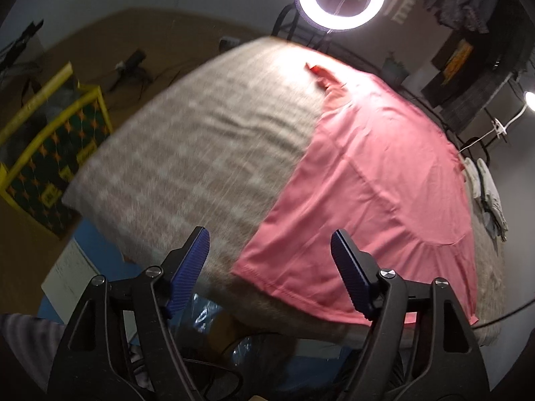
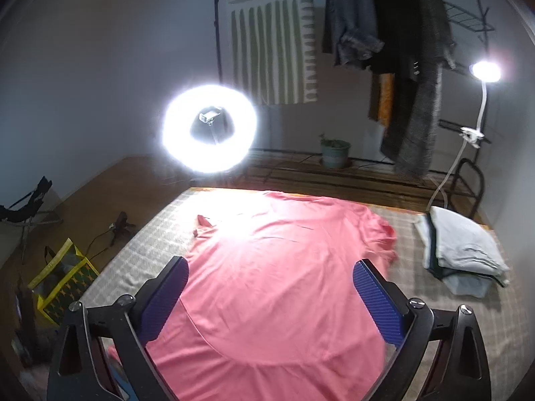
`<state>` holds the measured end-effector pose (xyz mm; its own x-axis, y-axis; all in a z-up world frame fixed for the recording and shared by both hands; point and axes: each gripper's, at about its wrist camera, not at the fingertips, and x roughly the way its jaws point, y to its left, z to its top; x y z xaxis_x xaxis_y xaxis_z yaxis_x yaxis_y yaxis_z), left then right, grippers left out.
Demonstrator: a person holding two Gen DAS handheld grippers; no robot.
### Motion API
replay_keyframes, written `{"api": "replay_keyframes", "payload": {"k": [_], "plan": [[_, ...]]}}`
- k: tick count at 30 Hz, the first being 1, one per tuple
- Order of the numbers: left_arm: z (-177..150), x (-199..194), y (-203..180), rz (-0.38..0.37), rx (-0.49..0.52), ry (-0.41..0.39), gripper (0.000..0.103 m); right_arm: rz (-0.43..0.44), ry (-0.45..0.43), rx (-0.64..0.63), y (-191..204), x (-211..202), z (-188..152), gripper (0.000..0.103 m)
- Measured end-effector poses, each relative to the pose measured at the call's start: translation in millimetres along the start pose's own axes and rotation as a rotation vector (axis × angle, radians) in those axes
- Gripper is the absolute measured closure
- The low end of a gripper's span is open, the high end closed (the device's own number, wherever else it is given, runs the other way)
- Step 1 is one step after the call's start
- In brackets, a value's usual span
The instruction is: Fold small clothes
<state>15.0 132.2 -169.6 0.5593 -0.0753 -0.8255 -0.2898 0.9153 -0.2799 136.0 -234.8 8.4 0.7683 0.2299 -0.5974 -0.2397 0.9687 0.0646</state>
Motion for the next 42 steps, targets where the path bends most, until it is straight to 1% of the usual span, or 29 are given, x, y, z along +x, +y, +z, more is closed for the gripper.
{"api": "replay_keyframes", "payload": {"k": [3, 7, 9, 12, 13, 14, 18, 21, 22, 23, 24, 25, 26, 27, 28, 30, 32, 34, 39, 40, 41, 42], "plan": [[-7, 17, 8, 0.009, -0.009, 0.043, 0.027, 0.067, 0.034, 0.045, 6, 32, 20, 0.009], [-12, 33, 14, 0.041, -0.02, 0.071, 0.028, 0.14, 0.066, 0.074, 21, 72, 44, 0.009], [-12, 42, 18, 0.042, -0.042, 0.083, 0.032, 0.17, 0.092, 0.08, 30, 96, 55, 0.009], [-11, 51, 22, 0.04, -0.063, 0.094, 0.036, 0.222, 0.161, 0.08, 51, 145, 70, 0.01], [-11, 54, 22, 0.037, -0.067, 0.096, 0.039, 0.226, 0.184, 0.071, 57, 162, 74, 0.011], [-12, 56, 22, 0.034, -0.072, 0.098, 0.044, 0.23, 0.205, 0.064, 63, 176, 76, 0.011], [-11, 59, 20, 0.032, -0.075, 0.084, 0.046, 0.228, 0.3, 0.006, 92, 245, 82, 0.012], [-9, 62, 16, 0.038, -0.059, 0.077, 0.063, 0.213, 0.348, -0.006, 105, 287, 82, 0.015], [-9, 63, 14, 0.042, -0.053, 0.074, 0.066, 0.208, 0.363, -0.008, 109, 302, 81, 0.015], [-8, 64, 13, 0.036, -0.052, 0.075, 0.075, 0.202, 0.375, -0.011, 113, 315, 82, 0.015], [-7, 65, 13, 0.017, -0.059, 0.082, 0.083, 0.196, 0.383, -0.018, 118, 329, 84, 0.015], [-7, 66, 12, 0.0, -0.069, 0.086, 0.087, 0.193, 0.392, -0.027, 124, 342, 84, 0.015], [-6, 67, 12, -0.017, -0.079, 0.093, 0.094, 0.192, 0.401, -0.034, 130, 352, 84, 0.015], [-5, 69, 13, -0.042, -0.094, 0.102, 0.096, 0.189, 0.411, -0.044, 135, 364, 83, 0.015], [-5, 69, 13, -0.055, -0.103, 0.104, 0.097, 0.191, 0.43, -0.059, 144, 379, 81, 0.015], [-3, 70, 15, -0.095, -0.131, 0.112, 0.099, 0.197, 0.464, -0.083, 157, 400, 79, 0.018], [-3, 71, 15, -0.121, -0.146, 0.119, 0.1, 0.2, 0.501, -0.124, 171, 422, 73, 0.024], [-2, 71, 15, -0.144, -0.158, 0.122, 0.101, 0.179, 0.534, -0.162, 184, 441, 67, 0.028], [1, 70, 11, -0.155, -0.15, 0.114, 0.102, 0.145, 0.575, -0.238, 202, 477, 55, 0.029], [1, 70, 10, -0.155, -0.15, 0.114, 0.102, 0.141, 0.586, -0.247, 204, 483, 53, 0.033], [1, 71, 9, -0.156, -0.151, 0.114, 0.103, 0.135, 0.597, -0.257, 205, 490, 51, 0.039], [2, 71, 8, -0.158, -0.15, 0.113, 0.103, 0.126, 0.608, -0.272, 207, 496, 48, 0.042]]}}
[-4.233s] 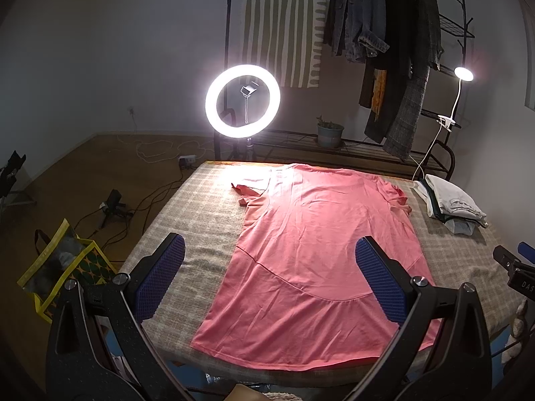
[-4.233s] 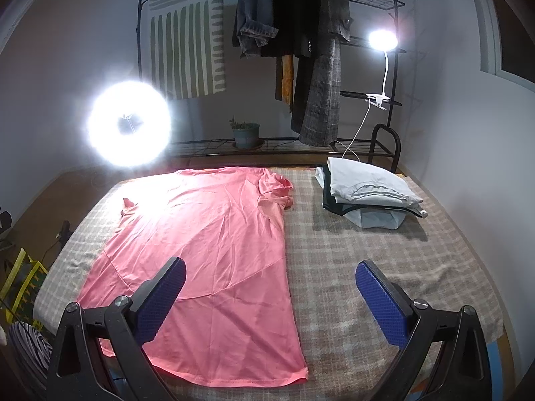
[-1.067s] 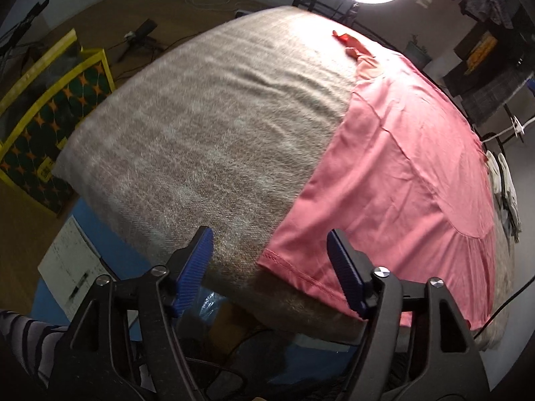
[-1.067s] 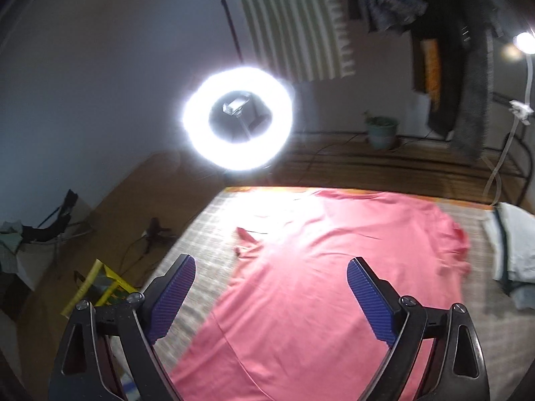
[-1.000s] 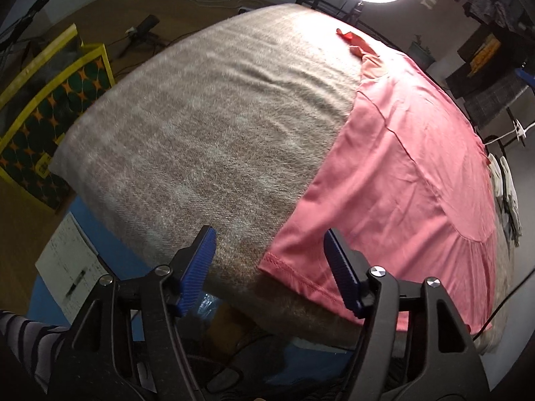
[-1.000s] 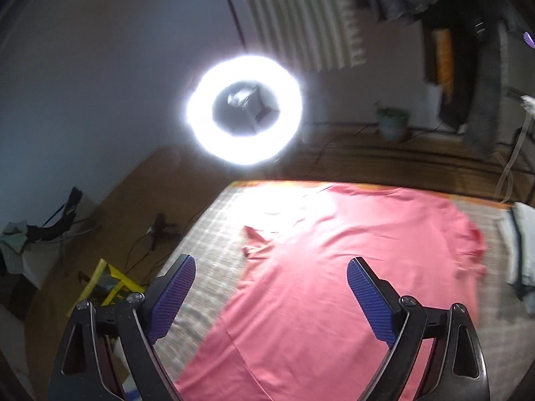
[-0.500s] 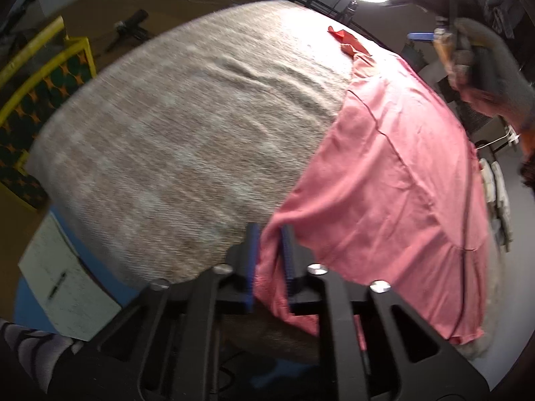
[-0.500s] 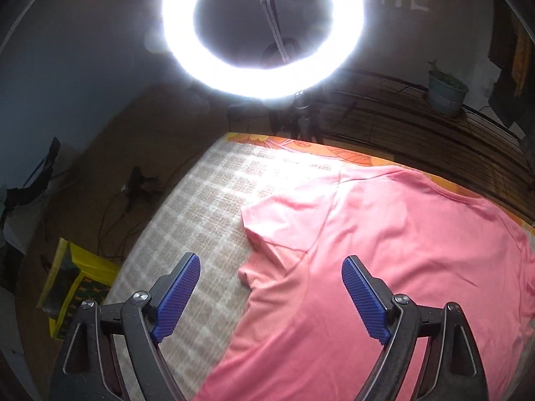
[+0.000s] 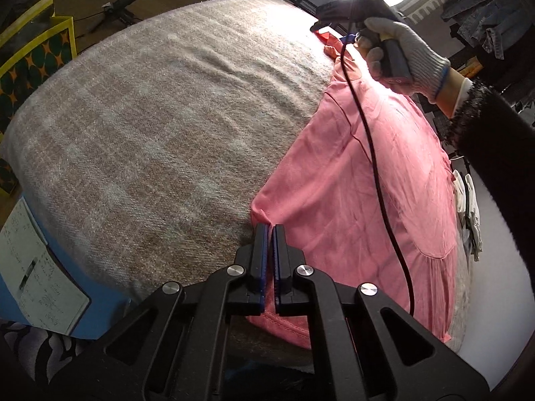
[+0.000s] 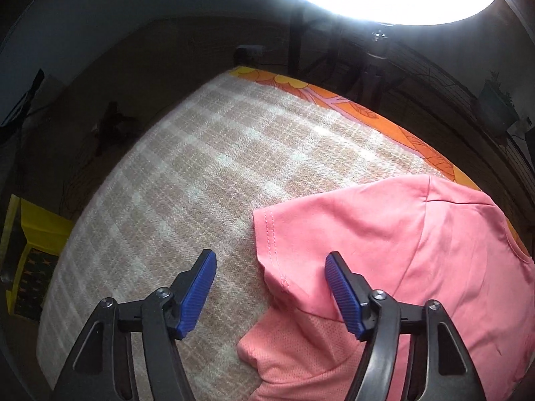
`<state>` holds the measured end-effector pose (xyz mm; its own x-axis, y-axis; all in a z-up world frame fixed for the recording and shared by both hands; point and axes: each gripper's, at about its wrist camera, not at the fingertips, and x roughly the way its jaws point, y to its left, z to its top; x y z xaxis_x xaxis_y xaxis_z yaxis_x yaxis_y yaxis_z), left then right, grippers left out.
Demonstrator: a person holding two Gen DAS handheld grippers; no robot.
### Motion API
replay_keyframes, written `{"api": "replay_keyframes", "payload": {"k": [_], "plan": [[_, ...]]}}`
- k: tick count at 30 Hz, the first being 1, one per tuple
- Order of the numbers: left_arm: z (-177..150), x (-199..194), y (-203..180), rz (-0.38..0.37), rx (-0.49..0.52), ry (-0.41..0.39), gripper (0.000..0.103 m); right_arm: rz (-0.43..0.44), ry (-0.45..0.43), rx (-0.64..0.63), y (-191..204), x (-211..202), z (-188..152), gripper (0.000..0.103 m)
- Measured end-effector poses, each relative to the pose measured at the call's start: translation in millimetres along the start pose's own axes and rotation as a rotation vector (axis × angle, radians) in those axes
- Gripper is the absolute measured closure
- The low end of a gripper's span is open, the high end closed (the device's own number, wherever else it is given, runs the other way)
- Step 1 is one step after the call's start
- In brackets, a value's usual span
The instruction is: Fold small clothes
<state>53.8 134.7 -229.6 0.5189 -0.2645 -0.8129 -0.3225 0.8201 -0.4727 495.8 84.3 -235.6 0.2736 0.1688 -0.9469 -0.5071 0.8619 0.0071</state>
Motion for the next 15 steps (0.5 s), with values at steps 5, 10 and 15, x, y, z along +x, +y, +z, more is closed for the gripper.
{"api": "replay_keyframes", "payload": {"k": [5, 10, 15], "plan": [[-2, -2, -3, -0.011, 0.009, -0.003, 0.103, -0.071, 0.003, -0.077, 7, 9, -2, 0.067], [-4, -7, -12, -0.016, 0.047, -0.017, 0.103, -0.102, -0.001, -0.117, 2, 5, 0, 0.102], [-6, -14, -21, -0.034, 0.077, -0.033, 0.103, -0.071, -0.046, -0.071, -24, -18, 1, 0.102]]}}
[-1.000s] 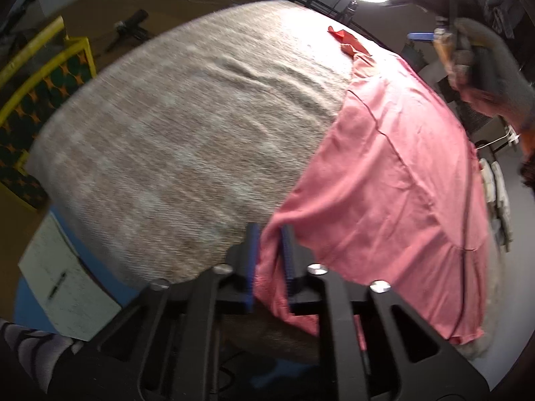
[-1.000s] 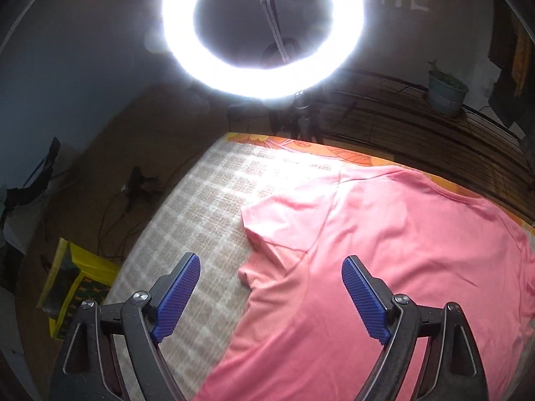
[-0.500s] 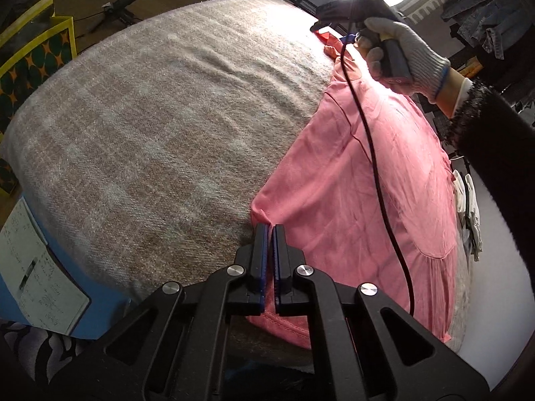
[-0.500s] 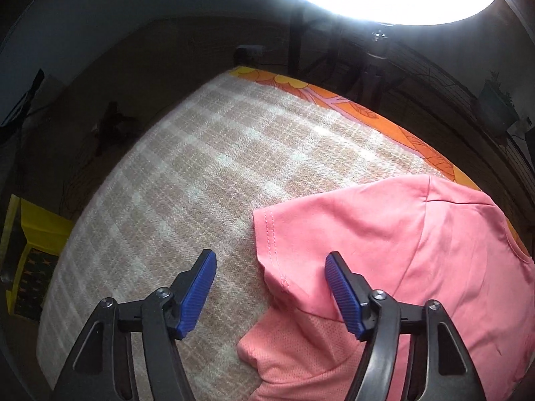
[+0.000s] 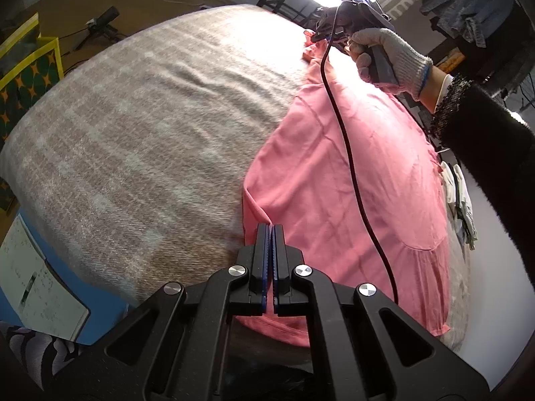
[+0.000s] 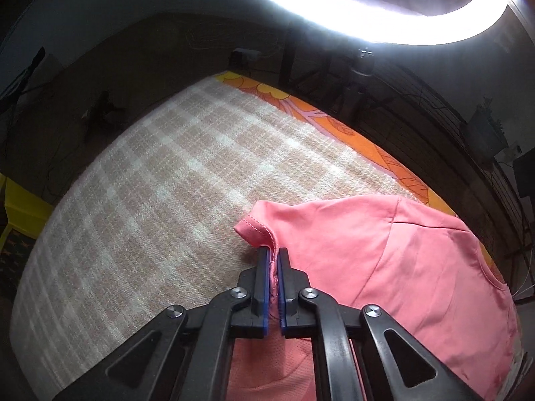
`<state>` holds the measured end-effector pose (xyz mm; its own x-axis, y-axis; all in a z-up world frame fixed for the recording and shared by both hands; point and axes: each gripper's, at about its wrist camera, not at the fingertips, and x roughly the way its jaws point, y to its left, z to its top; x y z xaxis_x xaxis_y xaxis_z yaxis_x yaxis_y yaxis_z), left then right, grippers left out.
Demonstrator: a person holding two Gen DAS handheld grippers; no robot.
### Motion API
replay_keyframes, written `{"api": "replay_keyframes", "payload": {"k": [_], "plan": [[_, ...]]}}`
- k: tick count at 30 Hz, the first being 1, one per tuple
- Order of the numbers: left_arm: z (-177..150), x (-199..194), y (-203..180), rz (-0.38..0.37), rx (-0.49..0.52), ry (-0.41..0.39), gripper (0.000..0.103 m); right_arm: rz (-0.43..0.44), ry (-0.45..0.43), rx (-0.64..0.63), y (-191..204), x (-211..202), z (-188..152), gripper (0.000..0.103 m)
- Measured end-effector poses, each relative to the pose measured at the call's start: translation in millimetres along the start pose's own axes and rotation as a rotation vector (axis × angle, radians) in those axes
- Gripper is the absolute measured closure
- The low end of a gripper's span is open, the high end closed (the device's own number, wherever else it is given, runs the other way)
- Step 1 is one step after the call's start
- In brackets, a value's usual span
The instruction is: Fold small clothes
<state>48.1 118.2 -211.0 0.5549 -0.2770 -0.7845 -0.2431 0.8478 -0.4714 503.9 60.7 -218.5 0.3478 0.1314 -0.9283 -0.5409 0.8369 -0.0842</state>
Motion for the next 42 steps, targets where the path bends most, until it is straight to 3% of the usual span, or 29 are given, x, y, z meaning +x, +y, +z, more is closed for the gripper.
{"api": "replay_keyframes", "payload": {"k": [8, 13, 22, 28, 30, 31, 33, 37, 42], "plan": [[-9, -17, -50, 0.012, 0.213, -0.059, 0.103, 0.096, -0.129, 0.141, -71, -54, -25, 0.102], [-25, -17, -93, -0.037, 0.357, -0.041, 0.103, 0.148, -0.204, 0.24, -124, -77, -50, 0.102], [-63, 16, -149, -0.11, 0.513, 0.085, 0.103, 0.127, -0.189, 0.44, -224, -65, -112, 0.102], [-74, 27, -163, -0.116, 0.563, 0.13, 0.103, 0.086, -0.165, 0.462, -243, -53, -122, 0.102], [-74, 27, -164, -0.127, 0.568, 0.144, 0.103, 0.076, -0.152, 0.459, -243, -52, -122, 0.09], [-75, 26, -165, -0.14, 0.576, 0.15, 0.103, 0.063, -0.138, 0.464, -243, -52, -122, 0.064], [-78, 20, -167, -0.163, 0.592, 0.151, 0.103, 0.057, -0.135, 0.472, -245, -56, -127, 0.049], [-89, 7, -175, -0.205, 0.632, 0.163, 0.103, 0.082, -0.14, 0.506, -256, -80, -139, 0.044], [-97, -24, -173, -0.226, 0.644, 0.12, 0.098, 0.107, -0.194, 0.52, -265, -133, -167, 0.044]]}}
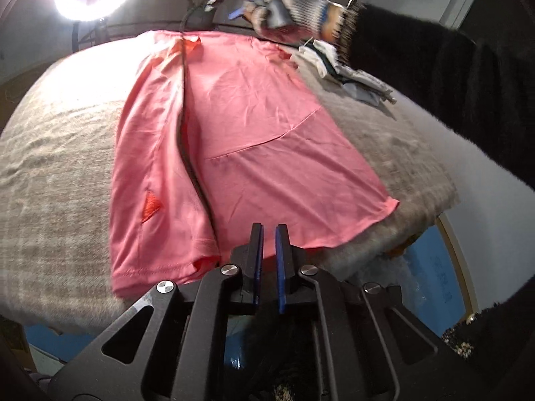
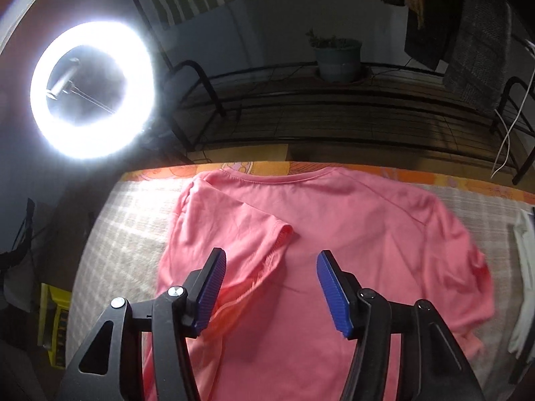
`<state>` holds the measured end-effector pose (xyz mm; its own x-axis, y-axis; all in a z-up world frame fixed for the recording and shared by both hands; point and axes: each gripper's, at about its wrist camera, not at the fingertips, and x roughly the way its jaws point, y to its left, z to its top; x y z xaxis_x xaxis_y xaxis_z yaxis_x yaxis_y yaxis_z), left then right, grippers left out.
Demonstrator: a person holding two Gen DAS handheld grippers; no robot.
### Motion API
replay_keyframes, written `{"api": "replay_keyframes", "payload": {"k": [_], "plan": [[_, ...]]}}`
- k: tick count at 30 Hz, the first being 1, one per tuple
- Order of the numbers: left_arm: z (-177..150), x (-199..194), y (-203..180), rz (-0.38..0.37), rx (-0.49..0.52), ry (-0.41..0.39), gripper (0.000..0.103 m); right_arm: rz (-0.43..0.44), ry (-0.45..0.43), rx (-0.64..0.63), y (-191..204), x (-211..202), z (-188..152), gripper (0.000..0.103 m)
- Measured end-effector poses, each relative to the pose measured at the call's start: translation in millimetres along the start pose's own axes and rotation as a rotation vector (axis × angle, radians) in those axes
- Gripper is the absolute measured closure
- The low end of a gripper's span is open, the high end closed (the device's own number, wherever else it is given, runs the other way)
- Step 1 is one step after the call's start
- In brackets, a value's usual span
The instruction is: Fold small clothes
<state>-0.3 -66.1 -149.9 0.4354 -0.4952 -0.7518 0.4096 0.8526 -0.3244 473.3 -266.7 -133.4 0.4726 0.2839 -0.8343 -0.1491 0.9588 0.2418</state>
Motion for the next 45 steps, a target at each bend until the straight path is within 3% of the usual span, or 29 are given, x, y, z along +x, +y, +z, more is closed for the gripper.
{"api": "replay_keyframes", "payload": {"k": [4, 11, 13, 15, 20, 23, 29, 33, 39, 45], "plan": [[-5, -23, 1, -0.001, -0.019, -0.039, 0.098, 0.025, -0.053, 0.005, -15, -59, -14, 0.044], [-12, -51, 38, 0.109, -0.124, -0.096, 0.098, 0.057, -0.099, 0.006, -31, -152, -69, 0.044], [-16, -51, 57, 0.172, -0.163, -0.094, 0.098, 0.07, -0.085, -0.037, -21, -169, -99, 0.044], [-21, -47, 78, 0.188, -0.224, -0.074, 0.098, 0.109, -0.041, -0.076, -10, -178, -135, 0.045], [-33, -25, 120, 0.129, -0.387, -0.002, 0.098, 0.178, 0.11, -0.192, 33, -172, -250, 0.05], [-31, -12, 130, 0.112, -0.438, 0.022, 0.098, 0.209, 0.181, -0.207, 50, -159, -300, 0.053], [-27, -7, 111, 0.167, -0.371, -0.007, 0.098, 0.192, 0.218, -0.217, 64, -140, -360, 0.054], [-21, -4, 92, 0.191, -0.307, -0.025, 0.098, 0.168, 0.214, -0.187, 51, -143, -377, 0.054], [-9, 3, 67, 0.165, -0.255, -0.033, 0.098, 0.135, 0.248, -0.18, 27, -156, -398, 0.054], [8, 20, 13, 0.104, -0.13, -0.048, 0.098, 0.165, 0.113, -0.036, -24, -213, -404, 0.054]]}}
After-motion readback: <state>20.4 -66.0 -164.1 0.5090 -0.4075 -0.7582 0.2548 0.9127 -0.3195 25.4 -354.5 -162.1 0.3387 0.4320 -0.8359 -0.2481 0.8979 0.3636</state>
